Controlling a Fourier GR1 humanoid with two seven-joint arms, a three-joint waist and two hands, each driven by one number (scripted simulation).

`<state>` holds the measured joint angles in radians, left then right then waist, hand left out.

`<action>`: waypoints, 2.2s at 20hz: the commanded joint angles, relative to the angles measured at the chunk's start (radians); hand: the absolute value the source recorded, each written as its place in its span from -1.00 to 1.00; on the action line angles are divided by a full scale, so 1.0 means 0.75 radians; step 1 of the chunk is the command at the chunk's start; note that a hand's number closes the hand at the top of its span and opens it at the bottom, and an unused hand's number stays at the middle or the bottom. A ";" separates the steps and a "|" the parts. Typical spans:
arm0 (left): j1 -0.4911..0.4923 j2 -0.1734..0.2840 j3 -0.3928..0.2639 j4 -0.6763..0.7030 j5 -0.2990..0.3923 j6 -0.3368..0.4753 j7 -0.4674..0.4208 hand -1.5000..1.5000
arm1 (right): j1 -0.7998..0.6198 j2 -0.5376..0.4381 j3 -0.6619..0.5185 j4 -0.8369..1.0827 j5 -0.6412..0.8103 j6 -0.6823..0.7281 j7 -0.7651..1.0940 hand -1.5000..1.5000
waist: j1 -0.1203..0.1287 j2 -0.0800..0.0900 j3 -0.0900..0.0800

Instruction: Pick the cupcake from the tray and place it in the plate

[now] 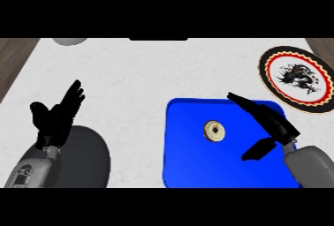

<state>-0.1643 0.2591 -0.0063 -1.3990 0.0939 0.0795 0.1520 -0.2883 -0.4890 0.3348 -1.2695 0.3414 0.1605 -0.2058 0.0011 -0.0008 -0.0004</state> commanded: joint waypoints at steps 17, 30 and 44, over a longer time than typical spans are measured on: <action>-0.082 -0.059 0.072 0.103 -0.075 -0.058 -0.007 0.00 | -0.154 0.290 -0.006 0.147 0.425 0.170 0.253 -1.00 | 0.001 0.002 0.001; -0.061 -0.035 0.139 0.082 -0.072 -0.121 -0.008 0.00 | -0.171 0.338 0.006 0.273 0.607 0.264 0.143 1.00 | -0.003 0.001 0.000; -0.023 -0.079 0.115 0.012 -0.096 -0.100 0.013 0.00 | -0.435 0.510 -0.261 0.616 0.609 0.075 0.265 1.00 | 0.030 0.014 0.001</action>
<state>-0.1710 0.1943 0.0732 -1.4144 0.0164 0.0180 0.1701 -0.5103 -0.1563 0.2473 -0.9365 0.8230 0.2688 -0.1034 0.0082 -0.0024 -0.0061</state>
